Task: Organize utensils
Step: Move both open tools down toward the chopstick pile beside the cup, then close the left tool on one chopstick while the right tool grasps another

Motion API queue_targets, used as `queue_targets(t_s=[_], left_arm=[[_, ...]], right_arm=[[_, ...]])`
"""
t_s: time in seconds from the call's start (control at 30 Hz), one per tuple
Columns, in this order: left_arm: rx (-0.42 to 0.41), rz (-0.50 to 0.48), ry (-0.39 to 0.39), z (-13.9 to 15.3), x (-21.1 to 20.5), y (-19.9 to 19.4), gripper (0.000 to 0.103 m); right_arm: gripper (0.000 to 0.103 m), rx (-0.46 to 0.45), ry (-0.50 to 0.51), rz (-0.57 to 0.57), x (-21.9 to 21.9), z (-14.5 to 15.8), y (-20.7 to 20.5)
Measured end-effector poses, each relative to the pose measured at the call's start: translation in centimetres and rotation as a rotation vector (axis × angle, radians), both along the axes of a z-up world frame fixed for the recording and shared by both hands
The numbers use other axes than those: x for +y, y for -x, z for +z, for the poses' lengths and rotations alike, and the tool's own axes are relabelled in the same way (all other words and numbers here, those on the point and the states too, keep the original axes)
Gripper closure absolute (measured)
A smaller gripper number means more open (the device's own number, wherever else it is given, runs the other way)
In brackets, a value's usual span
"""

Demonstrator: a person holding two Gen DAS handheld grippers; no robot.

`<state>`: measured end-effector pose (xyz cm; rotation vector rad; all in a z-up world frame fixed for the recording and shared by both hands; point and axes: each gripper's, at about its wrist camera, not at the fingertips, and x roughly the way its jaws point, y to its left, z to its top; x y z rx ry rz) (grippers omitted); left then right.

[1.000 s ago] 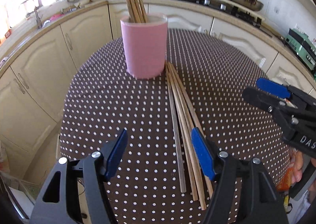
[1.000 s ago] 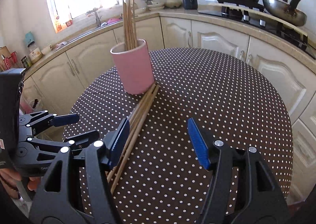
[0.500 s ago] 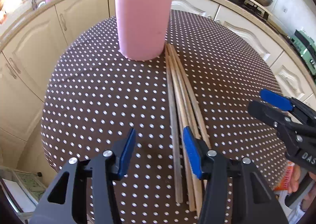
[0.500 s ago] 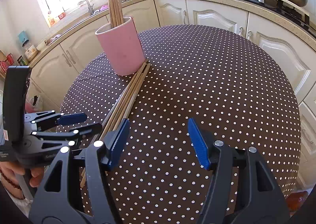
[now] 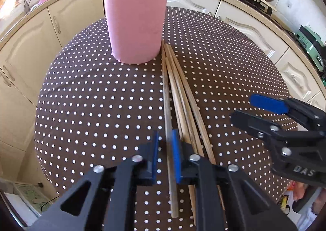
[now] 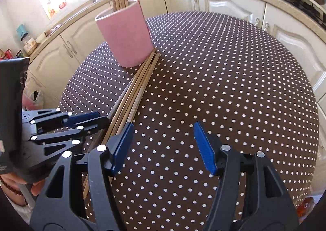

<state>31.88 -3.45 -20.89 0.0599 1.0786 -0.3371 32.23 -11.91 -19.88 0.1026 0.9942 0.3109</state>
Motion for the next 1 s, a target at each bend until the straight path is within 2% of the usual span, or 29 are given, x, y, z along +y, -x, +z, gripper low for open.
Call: queue_targets(t_s=[0.1, 0.27, 0.43, 0.6, 0.87, 1.0], left_arm=[[-0.001, -0.001, 0.006, -0.1, 0.5, 0.4, 0.09], [0.01, -0.003, 0.014, -0.2, 1.7, 1.4, 0.09], [0.01, -0.021, 0.002, -0.4, 3.1, 2.7, 0.091], [0.003, -0.032, -0.005, -0.4, 3.3, 3.0, 0.091], [0.009, -0.004, -0.032, 0.2, 2.7, 1.1, 0.091], [0.011, 0.004, -0.049, 0.7, 2.3, -0.4, 0.091]], right_arm=[[0.047, 0.024, -0.016, 0.009, 0.6, -0.3, -0.7], [0.068, 0.072, 0.003, 0.018, 2.4, -0.9, -2.0], [0.068, 0.082, 0.014, 0.021, 3.8, -1.3, -2.5], [0.071, 0.081, 0.084, 0.018, 5.2, -1.3, -2.6], [0.071, 0.117, 0.157, 0.016, 7.9, -1.2, -4.9], [0.072, 0.131, 0.25, 0.041, 9.3, -1.2, -6.4]])
